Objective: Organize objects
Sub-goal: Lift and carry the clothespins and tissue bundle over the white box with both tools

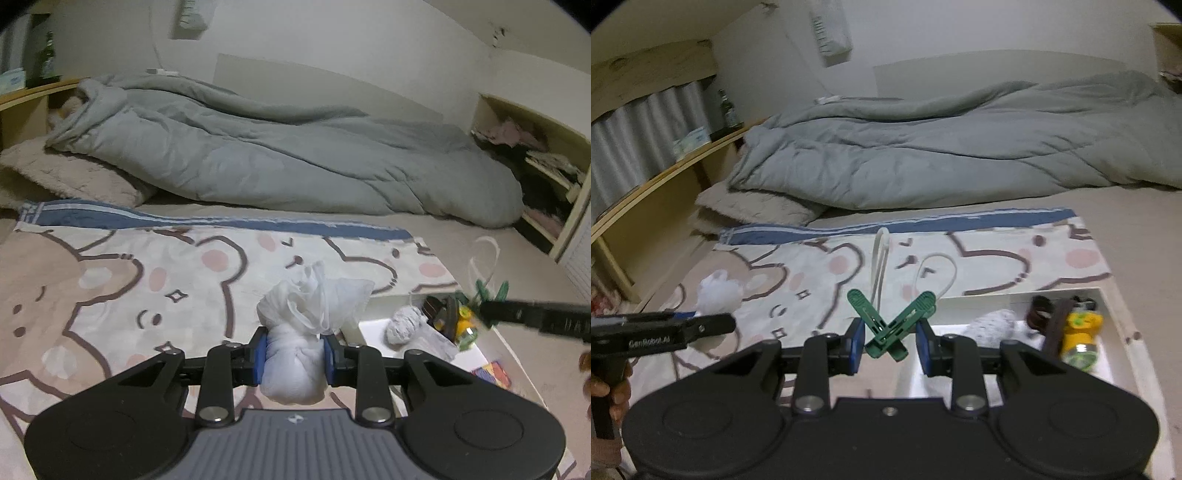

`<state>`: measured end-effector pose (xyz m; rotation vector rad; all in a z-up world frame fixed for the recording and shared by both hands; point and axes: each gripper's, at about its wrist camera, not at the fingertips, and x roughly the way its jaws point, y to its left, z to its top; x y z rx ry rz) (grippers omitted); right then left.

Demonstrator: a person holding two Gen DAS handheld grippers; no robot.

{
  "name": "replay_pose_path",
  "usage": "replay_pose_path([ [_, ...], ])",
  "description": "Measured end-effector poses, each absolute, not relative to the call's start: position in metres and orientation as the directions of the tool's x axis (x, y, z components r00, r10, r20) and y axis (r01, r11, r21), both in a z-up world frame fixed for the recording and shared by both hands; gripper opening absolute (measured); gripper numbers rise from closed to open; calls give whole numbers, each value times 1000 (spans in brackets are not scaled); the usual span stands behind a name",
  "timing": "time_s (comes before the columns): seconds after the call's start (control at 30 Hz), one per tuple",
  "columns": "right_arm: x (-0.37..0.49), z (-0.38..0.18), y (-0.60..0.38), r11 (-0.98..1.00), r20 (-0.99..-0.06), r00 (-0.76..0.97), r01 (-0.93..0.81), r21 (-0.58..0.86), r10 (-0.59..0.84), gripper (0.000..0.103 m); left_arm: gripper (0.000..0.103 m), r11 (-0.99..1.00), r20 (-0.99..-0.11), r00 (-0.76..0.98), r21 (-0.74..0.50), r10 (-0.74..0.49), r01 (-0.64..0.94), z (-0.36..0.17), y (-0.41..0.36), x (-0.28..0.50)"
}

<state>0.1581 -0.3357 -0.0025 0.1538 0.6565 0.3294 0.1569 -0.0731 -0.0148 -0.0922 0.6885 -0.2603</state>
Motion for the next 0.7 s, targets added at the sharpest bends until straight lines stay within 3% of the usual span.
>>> replay_pose_path([
  [0.2,158,-7,-376,947,-568,763,-190,259,309,30,31,949,-630,711,-182,-313,257,-21,-102,167],
  [0.7,174,-62,-439,961,-687,687,-56,272,235,30,31,895,-690,586,-223,-425,387,-59,-225,197],
])
